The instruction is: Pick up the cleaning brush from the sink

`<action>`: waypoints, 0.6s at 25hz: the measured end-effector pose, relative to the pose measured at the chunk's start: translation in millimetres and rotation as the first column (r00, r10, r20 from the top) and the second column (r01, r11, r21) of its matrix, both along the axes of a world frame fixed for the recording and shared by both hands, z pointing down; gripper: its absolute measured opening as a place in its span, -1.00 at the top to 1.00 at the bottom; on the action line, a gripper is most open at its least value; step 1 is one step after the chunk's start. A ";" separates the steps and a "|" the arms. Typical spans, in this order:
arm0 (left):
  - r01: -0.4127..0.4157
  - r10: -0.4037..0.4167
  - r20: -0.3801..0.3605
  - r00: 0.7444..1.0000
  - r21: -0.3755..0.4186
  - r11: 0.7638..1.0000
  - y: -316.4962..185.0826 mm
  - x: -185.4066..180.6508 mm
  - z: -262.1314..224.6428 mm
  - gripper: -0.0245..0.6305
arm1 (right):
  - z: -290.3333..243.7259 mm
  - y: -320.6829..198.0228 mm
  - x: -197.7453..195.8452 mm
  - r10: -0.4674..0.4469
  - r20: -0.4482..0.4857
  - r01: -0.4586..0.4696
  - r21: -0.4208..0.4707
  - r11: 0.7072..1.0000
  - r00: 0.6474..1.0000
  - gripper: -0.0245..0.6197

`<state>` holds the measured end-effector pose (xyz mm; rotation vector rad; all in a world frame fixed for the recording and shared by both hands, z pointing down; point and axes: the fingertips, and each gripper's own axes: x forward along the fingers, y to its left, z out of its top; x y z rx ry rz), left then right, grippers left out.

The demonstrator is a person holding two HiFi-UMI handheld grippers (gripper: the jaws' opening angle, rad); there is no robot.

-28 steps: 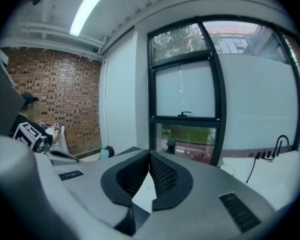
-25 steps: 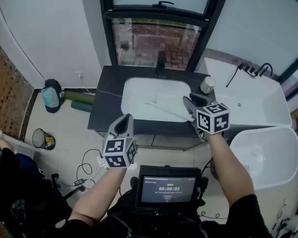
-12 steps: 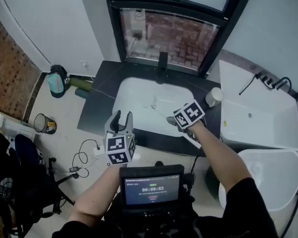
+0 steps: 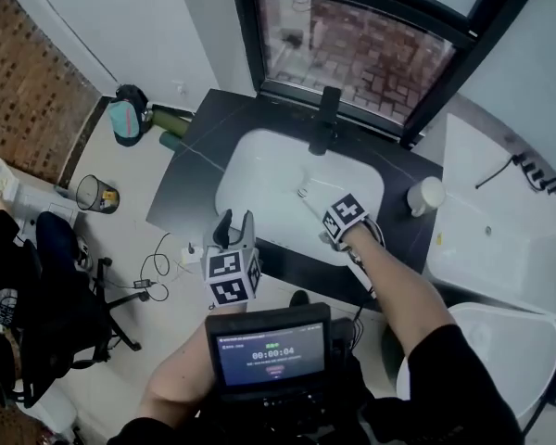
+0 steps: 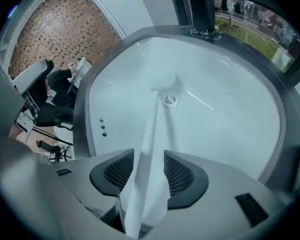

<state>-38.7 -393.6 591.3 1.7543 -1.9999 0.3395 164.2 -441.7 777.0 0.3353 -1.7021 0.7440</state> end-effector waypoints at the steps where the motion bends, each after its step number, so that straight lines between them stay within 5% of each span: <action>1: 0.012 -0.012 -0.006 1.000 -0.005 1.000 -1.5 0.9 2.8 0.42 | 5.0 -1.2 3.1 -0.008 -0.012 0.008 -0.011 1.000 1.000 0.35; 8: 0.050 -0.051 -0.039 0.998 -0.011 0.999 -7.3 3.5 12.6 0.48 | 30.2 -0.4 3.1 -0.044 -0.089 0.038 -0.067 0.997 0.995 0.38; 10: 0.044 -0.044 -0.050 0.998 0.001 0.999 -6.4 0.4 9.9 0.56 | 33.2 3.4 -0.9 -0.021 -0.096 0.012 -0.092 0.996 0.995 0.72; 15: 0.021 -0.020 -0.057 0.998 0.009 1.000 -2.1 -0.6 9.7 0.69 | 35.0 -3.8 -2.6 0.029 -0.085 -0.035 -0.069 0.997 0.996 0.77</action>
